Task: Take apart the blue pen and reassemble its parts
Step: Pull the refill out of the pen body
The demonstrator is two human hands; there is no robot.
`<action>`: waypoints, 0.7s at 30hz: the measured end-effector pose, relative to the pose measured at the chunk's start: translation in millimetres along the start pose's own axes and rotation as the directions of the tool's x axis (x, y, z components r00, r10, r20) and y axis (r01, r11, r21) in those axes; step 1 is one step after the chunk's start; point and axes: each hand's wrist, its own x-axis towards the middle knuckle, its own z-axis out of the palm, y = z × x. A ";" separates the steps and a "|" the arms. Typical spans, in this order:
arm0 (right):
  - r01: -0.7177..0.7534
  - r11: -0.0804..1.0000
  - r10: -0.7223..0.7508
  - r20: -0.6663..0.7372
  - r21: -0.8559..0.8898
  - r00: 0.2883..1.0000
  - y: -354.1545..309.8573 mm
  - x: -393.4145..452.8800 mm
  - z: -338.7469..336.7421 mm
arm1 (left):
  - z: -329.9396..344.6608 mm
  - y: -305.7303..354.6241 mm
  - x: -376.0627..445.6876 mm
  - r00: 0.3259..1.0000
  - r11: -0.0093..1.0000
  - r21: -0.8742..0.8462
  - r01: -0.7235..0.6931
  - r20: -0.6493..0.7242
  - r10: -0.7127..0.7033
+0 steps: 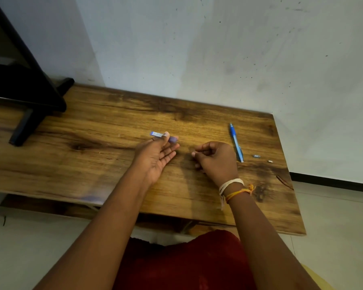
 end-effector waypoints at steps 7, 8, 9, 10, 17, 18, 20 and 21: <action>0.069 0.976 -0.074 -0.016 -0.207 0.997 4.3 3.9 -4.8 | 2.4 -2.3 2.9 0.998 0.999 0.028 -0.038 -0.039 0.039; 0.078 0.981 -0.086 -0.038 -0.176 0.996 2.5 2.9 -3.8 | 2.0 -2.2 2.7 0.998 0.998 0.034 -0.049 -0.043 0.051; 0.087 0.986 -0.099 -0.075 -0.145 0.992 -0.2 0.9 -2.5 | 2.0 -2.1 2.3 0.997 0.997 0.047 -0.063 -0.044 0.065; 0.087 0.990 -0.099 -0.114 -0.111 0.989 -3.4 -0.8 -0.4 | 2.1 -2.0 1.8 0.996 0.995 0.065 -0.076 -0.043 0.079; -0.378 0.513 0.204 0.318 0.771 0.926 -28.0 -13.1 10.6 | 3.8 -1.9 -6.1 0.988 0.973 0.173 -0.152 0.021 0.151; -0.405 0.452 0.195 0.355 0.795 0.914 -28.3 -13.9 10.6 | 3.9 -1.9 -6.9 0.983 0.960 0.214 -0.179 0.013 0.181; -0.435 0.379 0.188 0.392 0.817 0.900 -28.5 -14.7 10.5 | 4.6 -1.6 -8.1 0.968 0.927 0.291 -0.238 -0.007 0.251; -0.446 0.356 0.190 0.404 0.821 0.895 -28.3 -14.8 10.4 | 5.3 -1.5 -8.2 0.958 0.907 0.323 -0.269 -0.010 0.288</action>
